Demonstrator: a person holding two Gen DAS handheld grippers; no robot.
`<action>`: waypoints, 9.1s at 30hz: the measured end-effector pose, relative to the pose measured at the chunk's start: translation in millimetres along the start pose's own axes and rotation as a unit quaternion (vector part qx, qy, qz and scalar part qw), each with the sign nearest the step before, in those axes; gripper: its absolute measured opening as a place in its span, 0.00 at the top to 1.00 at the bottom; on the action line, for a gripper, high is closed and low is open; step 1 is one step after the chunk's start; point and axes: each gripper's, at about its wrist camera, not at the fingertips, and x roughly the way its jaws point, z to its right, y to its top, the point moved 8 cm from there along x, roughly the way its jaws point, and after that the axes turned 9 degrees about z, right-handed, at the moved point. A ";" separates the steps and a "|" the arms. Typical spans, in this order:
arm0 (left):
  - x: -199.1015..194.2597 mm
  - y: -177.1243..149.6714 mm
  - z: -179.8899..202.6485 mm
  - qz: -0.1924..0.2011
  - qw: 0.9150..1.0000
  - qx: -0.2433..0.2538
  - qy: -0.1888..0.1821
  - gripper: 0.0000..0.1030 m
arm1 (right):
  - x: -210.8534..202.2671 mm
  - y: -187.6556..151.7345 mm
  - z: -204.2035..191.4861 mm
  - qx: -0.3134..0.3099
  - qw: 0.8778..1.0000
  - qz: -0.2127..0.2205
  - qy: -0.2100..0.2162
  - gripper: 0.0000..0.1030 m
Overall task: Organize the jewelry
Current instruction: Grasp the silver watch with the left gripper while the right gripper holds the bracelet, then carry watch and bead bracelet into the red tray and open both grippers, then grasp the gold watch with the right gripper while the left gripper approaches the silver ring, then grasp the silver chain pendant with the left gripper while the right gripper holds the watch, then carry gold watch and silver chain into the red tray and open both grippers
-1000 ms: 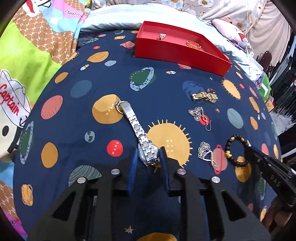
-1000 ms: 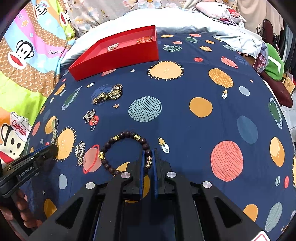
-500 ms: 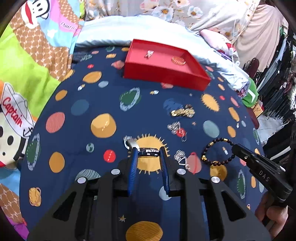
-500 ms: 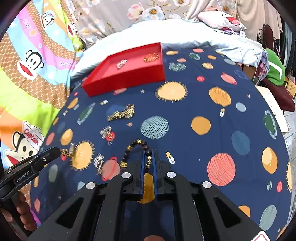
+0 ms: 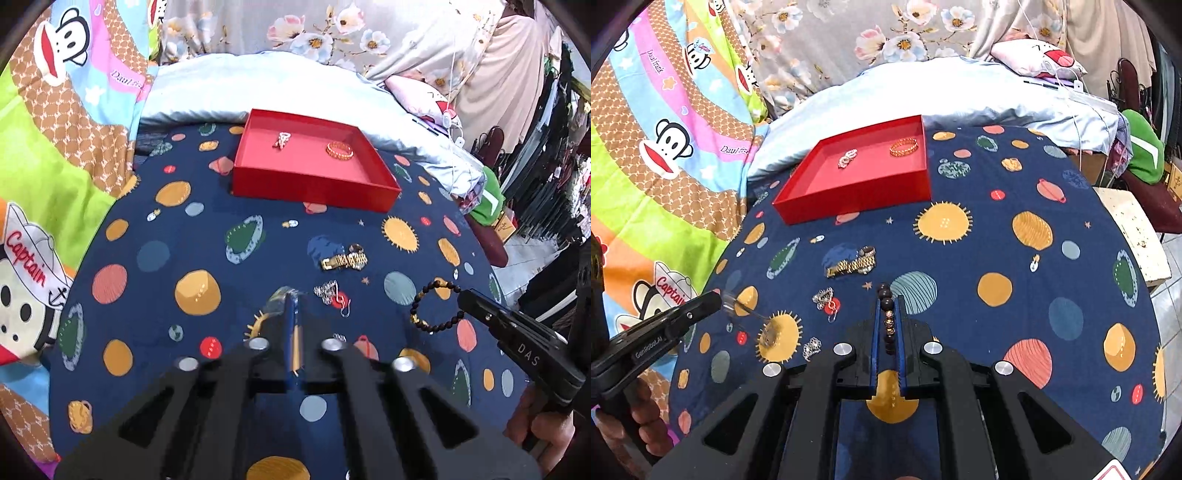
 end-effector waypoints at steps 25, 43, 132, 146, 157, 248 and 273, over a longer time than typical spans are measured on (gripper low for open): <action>51.3 -40.3 -31.9 -0.053 0.997 -0.004 0.050 0.58 | 16.3 -10.1 -2.0 0.002 1.000 -0.020 0.001 0.94; 66.3 -41.1 -30.8 -0.060 0.998 -0.013 0.023 0.95 | 22.2 -9.8 -2.6 0.004 1.000 -0.025 0.003 0.94; 60.1 -29.8 -26.4 -0.047 0.995 0.024 0.085 0.26 | 33.6 -24.6 26.1 -0.002 0.998 -0.047 -0.041 0.65; 58.5 -29.9 -44.6 -0.047 0.993 0.014 0.106 0.26 | 96.9 -23.8 -35.1 0.000 0.996 -0.086 0.035 0.65; 60.0 -23.0 -63.2 -0.044 0.993 -0.003 0.108 0.25 | 137.1 -6.8 -43.0 0.046 0.994 -0.092 0.040 0.63; 18.7 -25.7 40.8 -0.028 0.997 0.048 -0.045 0.94 | 4.0 -0.2 0.8 0.007 1.000 -0.002 0.006 0.80; 147.9 183.9 -4.5 0.072 0.995 0.064 0.017 0.94 | 149.8 185.3 -28.6 -0.058 0.996 0.058 0.039 0.80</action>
